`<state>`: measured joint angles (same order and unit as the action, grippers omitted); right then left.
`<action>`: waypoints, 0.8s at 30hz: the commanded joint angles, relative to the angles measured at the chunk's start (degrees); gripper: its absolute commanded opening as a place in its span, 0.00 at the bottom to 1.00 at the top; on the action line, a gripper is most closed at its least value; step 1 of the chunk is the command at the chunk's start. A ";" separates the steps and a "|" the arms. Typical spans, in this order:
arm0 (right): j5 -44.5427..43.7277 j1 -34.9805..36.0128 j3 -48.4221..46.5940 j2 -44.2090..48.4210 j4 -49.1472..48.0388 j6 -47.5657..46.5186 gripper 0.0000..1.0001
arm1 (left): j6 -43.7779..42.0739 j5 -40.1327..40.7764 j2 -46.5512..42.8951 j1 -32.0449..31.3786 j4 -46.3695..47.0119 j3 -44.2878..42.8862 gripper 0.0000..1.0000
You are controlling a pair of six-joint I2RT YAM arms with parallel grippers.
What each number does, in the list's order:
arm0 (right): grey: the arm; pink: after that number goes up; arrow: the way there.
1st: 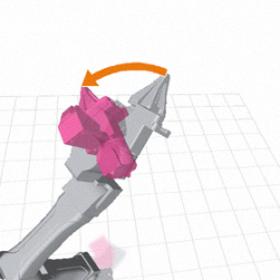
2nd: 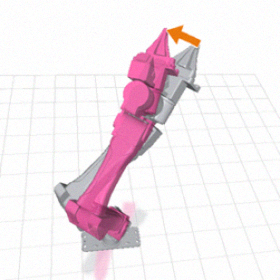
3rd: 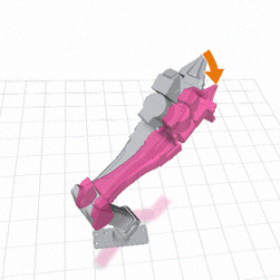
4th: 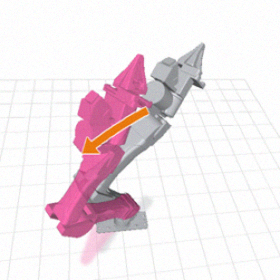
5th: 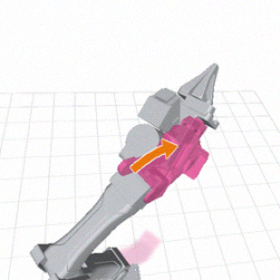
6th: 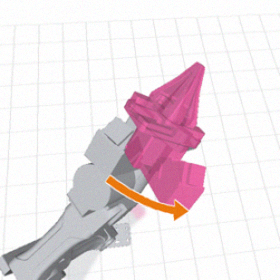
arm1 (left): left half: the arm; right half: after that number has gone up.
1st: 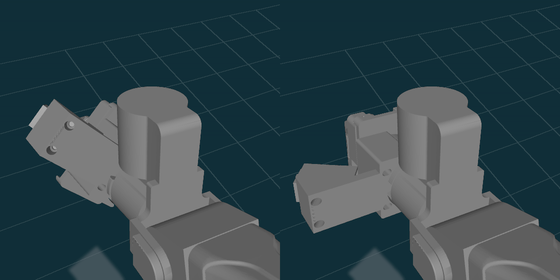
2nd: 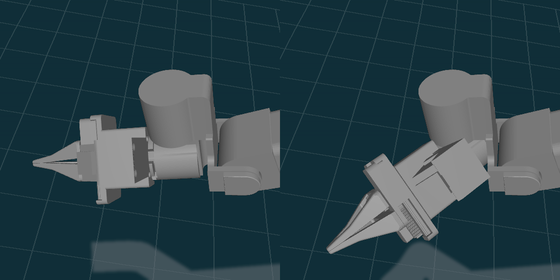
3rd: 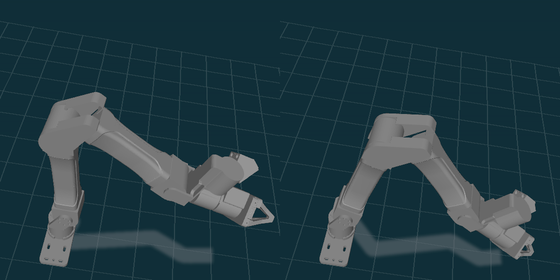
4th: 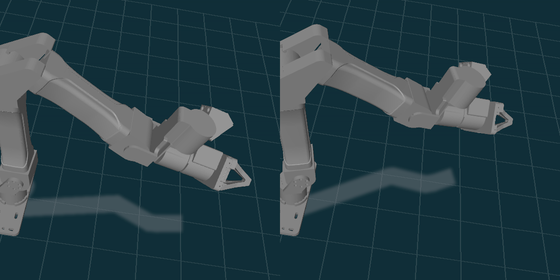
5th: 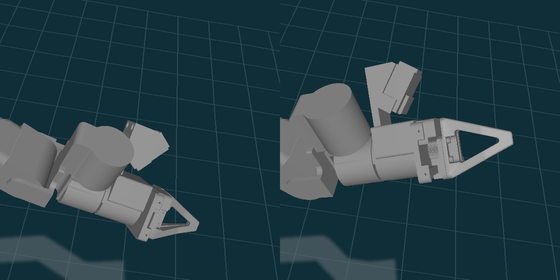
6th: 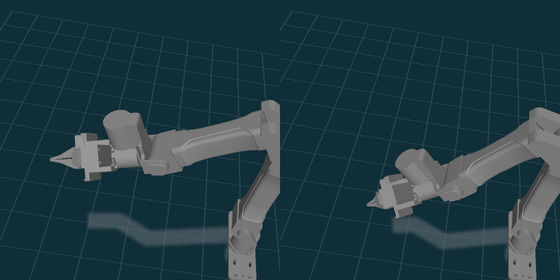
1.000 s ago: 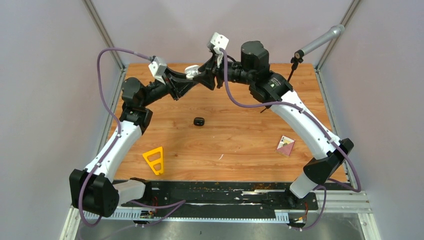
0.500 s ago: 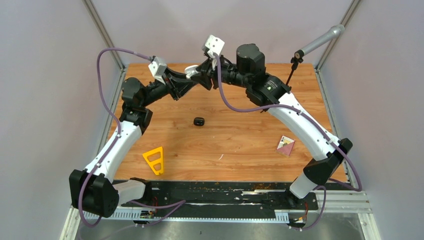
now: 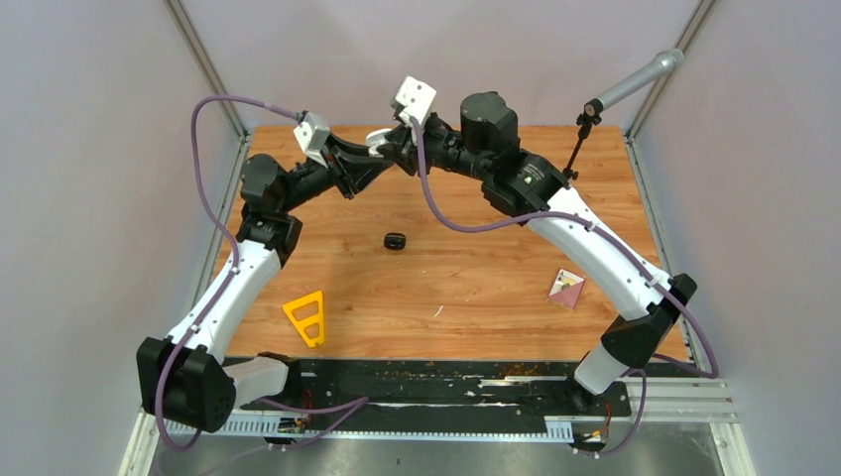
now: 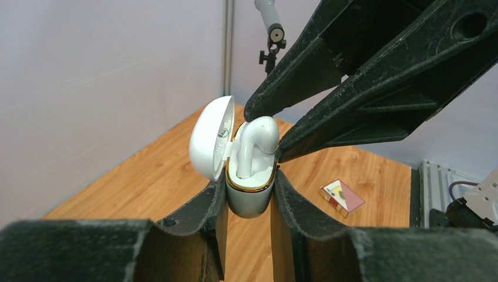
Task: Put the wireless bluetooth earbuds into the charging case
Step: Adjust the left earbud in the left side groove of the charging case.
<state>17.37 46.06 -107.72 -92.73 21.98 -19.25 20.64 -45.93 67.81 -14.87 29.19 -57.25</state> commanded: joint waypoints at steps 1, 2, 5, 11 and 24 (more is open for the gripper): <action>-3.53 1.17 -0.54 -1.07 -1.67 -3.60 0.28 | -0.08 0.41 -2.01 -0.16 2.31 -0.39 0.00; -3.78 1.34 -0.63 -1.17 -1.75 -4.09 0.28 | -0.09 0.37 -2.05 -0.16 2.32 -0.39 0.00; -3.94 1.79 -0.97 -1.64 -1.61 -5.18 0.27 | -0.12 0.38 -2.14 -0.17 2.42 -0.27 0.00; -3.74 2.26 -1.29 -2.02 -0.82 -7.95 0.17 | -0.22 0.46 -2.45 -0.16 2.42 0.19 0.00; -0.58 2.60 -3.28 -1.22 2.35 -23.11 0.01 | -2.12 0.11 -2.60 -0.24 0.77 1.22 0.00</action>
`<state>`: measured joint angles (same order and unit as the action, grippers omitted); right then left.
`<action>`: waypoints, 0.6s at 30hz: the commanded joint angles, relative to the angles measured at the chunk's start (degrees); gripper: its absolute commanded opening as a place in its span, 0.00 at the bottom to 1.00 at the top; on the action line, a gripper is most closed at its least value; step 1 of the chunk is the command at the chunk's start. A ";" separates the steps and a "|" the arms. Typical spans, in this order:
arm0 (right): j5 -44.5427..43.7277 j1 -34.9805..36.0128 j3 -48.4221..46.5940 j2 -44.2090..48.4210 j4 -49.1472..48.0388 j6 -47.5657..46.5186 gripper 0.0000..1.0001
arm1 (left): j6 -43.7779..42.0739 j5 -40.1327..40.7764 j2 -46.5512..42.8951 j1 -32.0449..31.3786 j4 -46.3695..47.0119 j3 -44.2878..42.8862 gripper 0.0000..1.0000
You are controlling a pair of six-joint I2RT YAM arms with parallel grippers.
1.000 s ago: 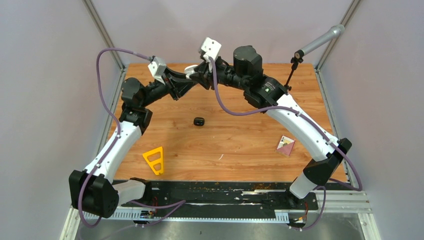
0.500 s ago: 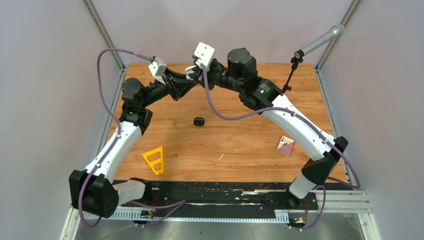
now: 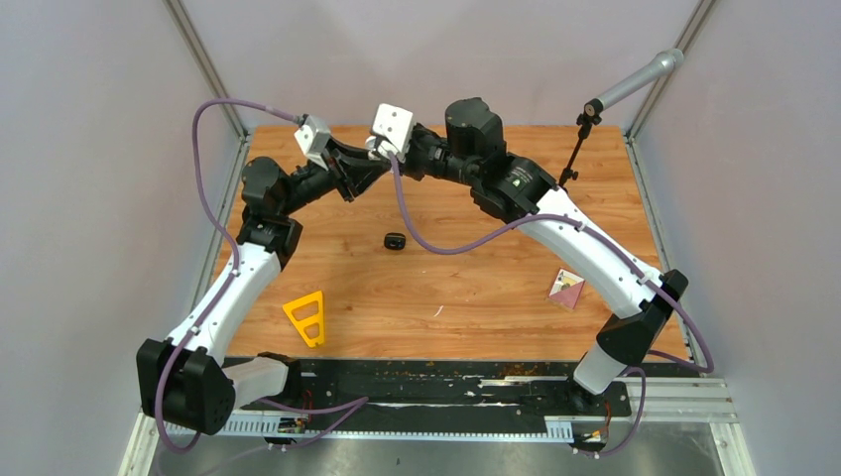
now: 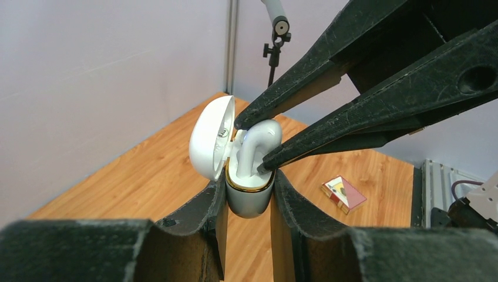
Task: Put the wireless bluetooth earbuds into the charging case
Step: Adjust the left earbud in the left side groove of the charging case.
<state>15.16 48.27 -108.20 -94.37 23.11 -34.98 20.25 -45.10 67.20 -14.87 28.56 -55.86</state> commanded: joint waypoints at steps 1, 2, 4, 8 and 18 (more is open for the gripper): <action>2.05 0.58 -3.07 0.41 2.06 -9.31 0.00 | -1.93 -0.84 -2.00 -0.24 1.11 -0.18 0.00; 2.32 0.70 -3.07 0.46 2.59 -11.15 0.00 | -2.11 -1.20 -2.13 -0.24 0.79 -0.18 0.00; 2.57 0.94 -2.93 0.63 3.16 -14.50 0.00 | -2.74 -1.62 -2.16 -0.41 0.19 -0.24 0.00; 2.77 1.13 -3.04 0.68 3.93 -19.41 0.00 | -3.91 -2.18 -2.25 -0.66 -1.03 -0.39 0.00; 4.61 1.12 -5.34 0.24 6.97 -22.33 0.00 | -6.40 -3.63 -2.41 -0.86 -2.63 -0.48 0.00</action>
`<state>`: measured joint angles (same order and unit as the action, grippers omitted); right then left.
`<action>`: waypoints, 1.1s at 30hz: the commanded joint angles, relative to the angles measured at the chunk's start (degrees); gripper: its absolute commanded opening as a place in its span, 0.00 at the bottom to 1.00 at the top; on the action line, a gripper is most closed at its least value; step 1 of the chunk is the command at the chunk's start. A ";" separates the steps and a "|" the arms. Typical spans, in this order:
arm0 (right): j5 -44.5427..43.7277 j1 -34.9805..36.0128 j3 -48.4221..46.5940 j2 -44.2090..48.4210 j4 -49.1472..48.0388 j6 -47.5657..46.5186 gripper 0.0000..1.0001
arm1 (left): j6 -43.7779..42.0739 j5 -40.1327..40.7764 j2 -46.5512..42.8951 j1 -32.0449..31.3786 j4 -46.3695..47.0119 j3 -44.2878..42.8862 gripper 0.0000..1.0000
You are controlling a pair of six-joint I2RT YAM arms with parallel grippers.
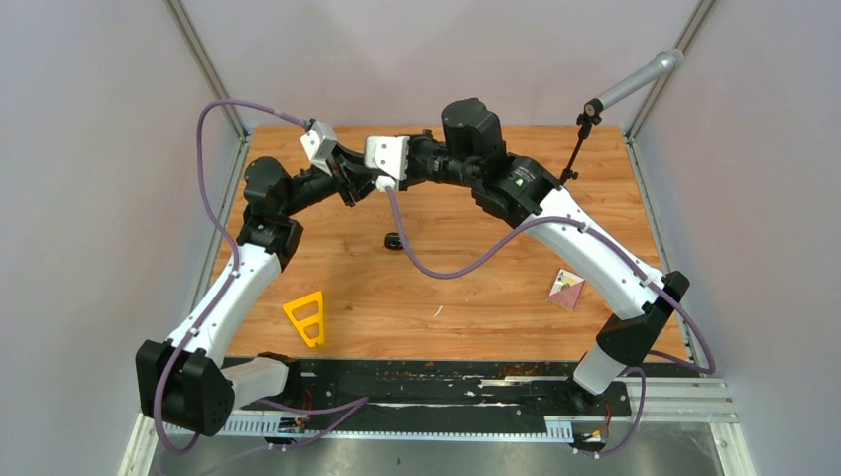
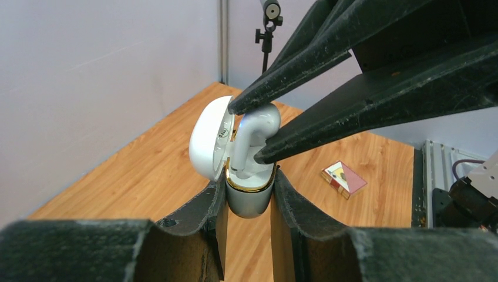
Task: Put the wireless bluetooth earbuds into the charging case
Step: Adjust the left earbud in the left side groove of the charging case.
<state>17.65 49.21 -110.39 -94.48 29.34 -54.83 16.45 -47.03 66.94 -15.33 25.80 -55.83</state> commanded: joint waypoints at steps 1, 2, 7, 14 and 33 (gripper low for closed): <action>2.65 0.18 -3.47 0.35 1.43 -2.74 0.00 | -3.05 -1.82 -2.18 -0.47 -0.06 -0.50 0.00; 3.21 0.18 -3.84 0.35 2.29 -3.07 0.00 | -3.68 -1.98 -2.21 -0.49 -0.38 -0.50 0.00; 5.48 0.18 -6.29 -0.04 7.40 -4.28 0.00 | -7.53 -3.14 -2.57 -0.44 -2.72 -0.85 0.00; 6.43 0.16 -6.91 -0.63 10.46 -3.01 0.00 | -8.10 -4.25 -2.81 -0.58 -2.69 -0.86 0.00; 6.02 0.23 -8.97 -2.55 14.39 -3.73 0.00 | -9.56 -5.27 -3.24 -0.84 -4.00 -0.85 0.00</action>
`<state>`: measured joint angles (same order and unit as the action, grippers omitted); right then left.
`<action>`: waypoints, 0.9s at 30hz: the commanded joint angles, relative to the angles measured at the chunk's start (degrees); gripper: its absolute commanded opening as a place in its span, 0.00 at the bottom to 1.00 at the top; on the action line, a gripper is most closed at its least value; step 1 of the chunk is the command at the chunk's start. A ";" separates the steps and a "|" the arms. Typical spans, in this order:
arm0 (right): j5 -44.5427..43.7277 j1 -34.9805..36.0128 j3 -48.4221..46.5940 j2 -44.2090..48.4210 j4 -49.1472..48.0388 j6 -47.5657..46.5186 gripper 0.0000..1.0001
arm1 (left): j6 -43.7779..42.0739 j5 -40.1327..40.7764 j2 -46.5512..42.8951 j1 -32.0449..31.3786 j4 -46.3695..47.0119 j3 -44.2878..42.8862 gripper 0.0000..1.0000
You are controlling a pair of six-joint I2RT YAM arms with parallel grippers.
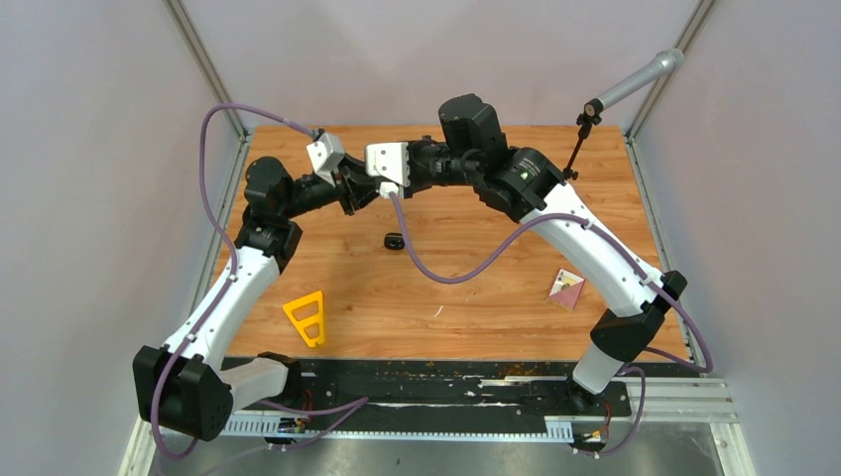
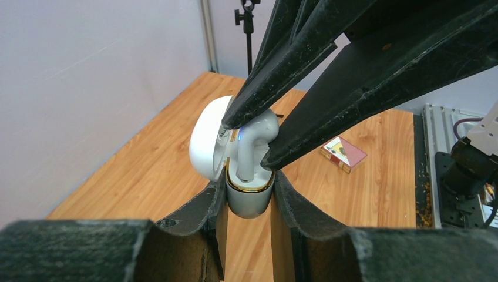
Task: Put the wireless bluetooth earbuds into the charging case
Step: Adjust the left earbud in the left side groove of the charging case.
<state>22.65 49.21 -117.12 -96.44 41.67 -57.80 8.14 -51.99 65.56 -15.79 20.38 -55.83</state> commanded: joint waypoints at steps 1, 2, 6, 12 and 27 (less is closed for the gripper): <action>0.80 0.24 -2.23 -0.51 1.77 -0.67 0.00 | -1.02 -0.10 -1.84 -0.45 1.49 -0.86 0.00; 0.55 0.20 -2.11 -0.38 1.49 -0.50 0.00 | -0.95 0.01 -1.75 -0.39 1.57 -0.86 0.00; -0.14 0.27 -1.81 -0.23 1.32 -0.75 0.00 | -0.25 -0.21 -1.58 -0.46 2.34 -0.90 0.00; -0.07 0.27 -1.44 -0.48 1.66 -0.77 0.00 | -0.07 -0.34 -1.49 -0.47 2.30 -0.94 0.00; 1.08 0.26 -1.38 -0.87 2.10 -0.86 0.10 | -3.82 -2.08 -1.27 -1.21 -0.09 -1.31 0.00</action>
<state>22.00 49.21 -117.38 -96.49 43.13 -58.19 8.19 -52.18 65.54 -16.16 20.56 -55.83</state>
